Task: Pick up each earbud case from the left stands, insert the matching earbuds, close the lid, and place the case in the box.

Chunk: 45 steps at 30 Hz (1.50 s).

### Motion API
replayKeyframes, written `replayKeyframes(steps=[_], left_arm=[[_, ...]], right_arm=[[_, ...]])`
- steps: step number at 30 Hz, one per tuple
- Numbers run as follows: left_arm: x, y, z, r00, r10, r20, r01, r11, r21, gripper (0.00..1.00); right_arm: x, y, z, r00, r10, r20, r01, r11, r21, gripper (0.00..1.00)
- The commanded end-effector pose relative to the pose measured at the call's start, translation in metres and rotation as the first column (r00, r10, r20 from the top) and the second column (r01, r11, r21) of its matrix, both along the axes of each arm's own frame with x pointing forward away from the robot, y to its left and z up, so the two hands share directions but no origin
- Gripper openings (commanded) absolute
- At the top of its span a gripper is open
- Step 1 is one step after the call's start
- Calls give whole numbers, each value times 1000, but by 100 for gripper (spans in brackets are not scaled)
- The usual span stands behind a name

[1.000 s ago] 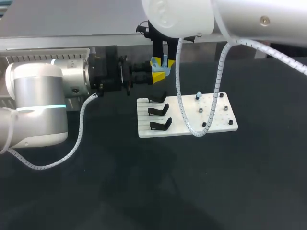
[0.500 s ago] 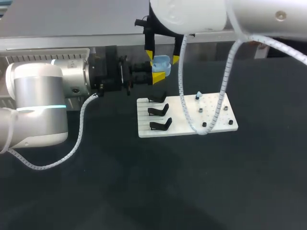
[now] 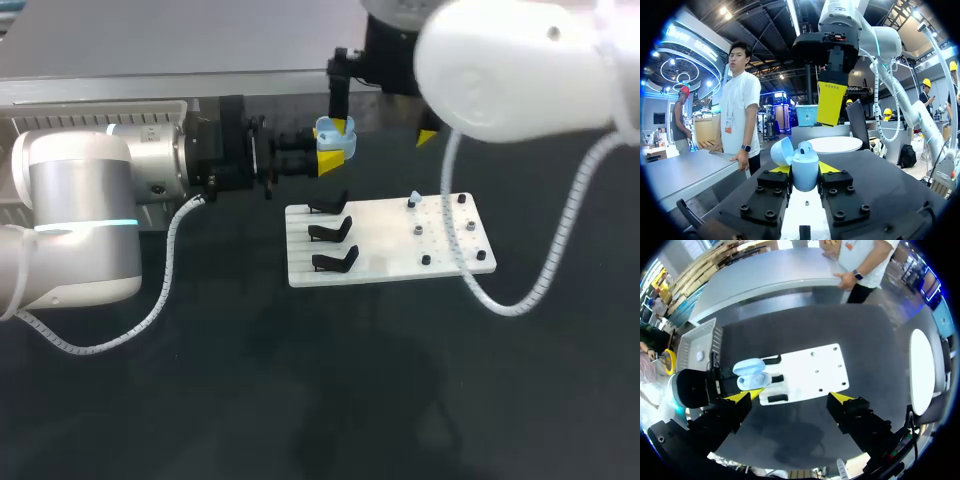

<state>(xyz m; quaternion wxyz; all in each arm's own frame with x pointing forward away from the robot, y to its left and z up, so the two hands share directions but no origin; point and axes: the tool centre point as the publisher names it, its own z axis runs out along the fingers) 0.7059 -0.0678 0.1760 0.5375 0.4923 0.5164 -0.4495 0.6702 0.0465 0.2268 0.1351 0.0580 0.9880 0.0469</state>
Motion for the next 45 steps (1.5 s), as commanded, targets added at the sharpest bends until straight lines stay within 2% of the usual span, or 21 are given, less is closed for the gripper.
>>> replayKeyframes(steps=[1,11,12,14,31,32,34,37,38,40,41,43,45], left_arm=[[-2,-1,-1,1000,9,5,-9,1000,-4,0],[-2,-1,-1,1000,9,5,-9,1000,-4,0],[-2,-1,-1,1000,9,5,-9,1000,-4,0],[-2,-1,-1,1000,9,5,-9,1000,-4,0],[-2,-1,-1,1000,9,5,-9,1000,-4,0],[-2,-1,-1,1000,9,5,-9,1000,-4,0],[-2,-1,-1,1000,9,5,-9,1000,-4,0],[-2,-1,-1,1000,9,5,-9,1000,-4,0],[-2,-1,-1,1000,9,5,-9,1000,-4,0],[-2,-1,-1,1000,9,5,-9,1000,-4,0],[-2,-1,-1,1000,9,5,-9,1000,-4,0],[-2,-1,-1,1000,9,5,-9,1000,-4,0],[-2,-1,-1,1000,9,5,-9,1000,-4,0]], right_arm=[[-7,-20,-6,997,10,79,-15,997,71,100],[-2,-51,-28,997,-30,70,24,996,81,100],[-2,-52,-31,997,-16,82,10,997,72,100],[0,-56,-35,991,-54,120,48,997,53,100],[0,-56,-35,991,-54,120,48,997,53,100],[2,-54,-41,989,-49,141,45,999,29,100],[6,-53,-49,989,-85,119,75,994,83,100],[13,-51,-63,989,-92,119,84,994,67,100],[15,-50,-67,986,-119,115,109,990,89,100],[20,-47,-77,989,-121,89,115,991,70,100],[23,-46,-81,986,-143,89,135,986,94,100],[29,-44,-90,986,-150,74,143,986,89,100],[35,-44,-99,986,-162,35,157,982,106,100]])
